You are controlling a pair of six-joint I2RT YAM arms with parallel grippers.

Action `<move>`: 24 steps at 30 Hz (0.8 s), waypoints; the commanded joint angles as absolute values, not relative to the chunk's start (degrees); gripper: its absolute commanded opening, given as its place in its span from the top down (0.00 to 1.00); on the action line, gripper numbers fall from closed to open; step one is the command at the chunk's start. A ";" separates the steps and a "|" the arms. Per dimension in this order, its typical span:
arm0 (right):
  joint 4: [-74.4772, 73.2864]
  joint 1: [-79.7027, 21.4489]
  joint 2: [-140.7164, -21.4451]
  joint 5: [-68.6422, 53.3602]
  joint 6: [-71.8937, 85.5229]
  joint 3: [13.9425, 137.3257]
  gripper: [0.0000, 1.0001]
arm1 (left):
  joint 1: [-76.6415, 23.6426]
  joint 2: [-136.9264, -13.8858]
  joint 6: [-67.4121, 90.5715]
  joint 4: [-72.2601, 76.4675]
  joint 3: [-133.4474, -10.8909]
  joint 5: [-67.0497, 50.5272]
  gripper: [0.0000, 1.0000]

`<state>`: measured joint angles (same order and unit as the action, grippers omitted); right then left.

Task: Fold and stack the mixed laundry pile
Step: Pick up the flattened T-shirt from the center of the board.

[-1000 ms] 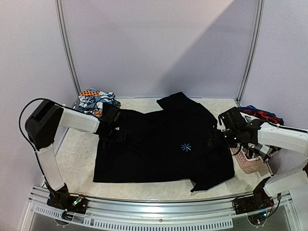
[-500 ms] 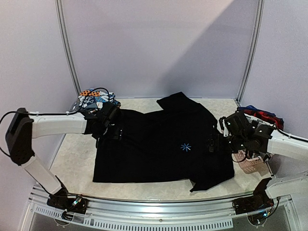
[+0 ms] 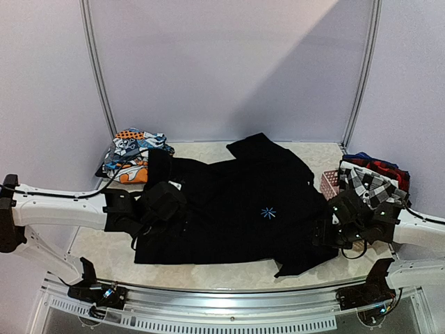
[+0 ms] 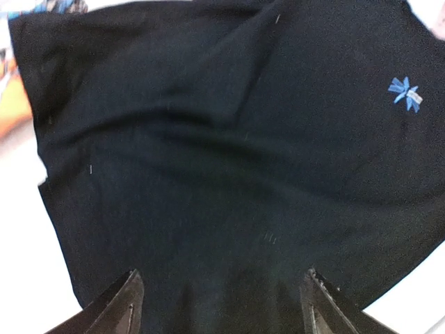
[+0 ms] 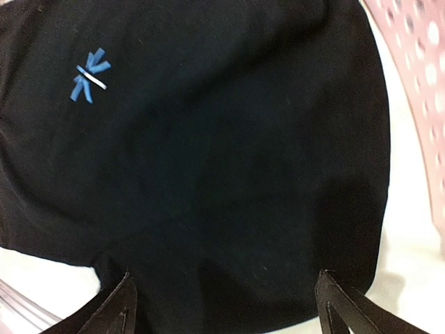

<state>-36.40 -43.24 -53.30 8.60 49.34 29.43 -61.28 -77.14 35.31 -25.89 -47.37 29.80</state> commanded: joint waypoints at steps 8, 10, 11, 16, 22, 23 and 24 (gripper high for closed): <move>-41.19 -44.12 -42.49 6.26 53.39 24.82 0.01 | -69.40 -66.82 56.15 -34.99 -37.42 37.52 0.23; -41.94 -44.12 -39.80 8.00 54.35 23.76 0.01 | -69.49 -62.38 58.64 -37.31 -34.63 38.12 0.23; -42.33 -44.14 -38.88 8.71 54.65 23.27 0.01 | -69.44 -60.09 59.37 -37.73 -32.97 38.59 0.23; -41.17 -44.13 -36.78 8.86 55.53 21.08 0.01 | -68.76 -51.86 63.86 -38.80 -25.50 38.83 0.24; -39.71 -44.16 -35.19 7.40 53.99 20.55 0.01 | -66.61 -51.91 63.89 -41.08 -25.35 38.45 0.23; -40.03 -44.13 -35.63 7.76 53.77 20.83 0.01 | -65.49 -52.51 62.68 -40.29 -25.14 37.44 0.23; -40.31 -44.12 -35.91 8.36 53.56 21.10 0.01 | -64.18 -53.28 61.35 -39.27 -24.98 36.21 0.23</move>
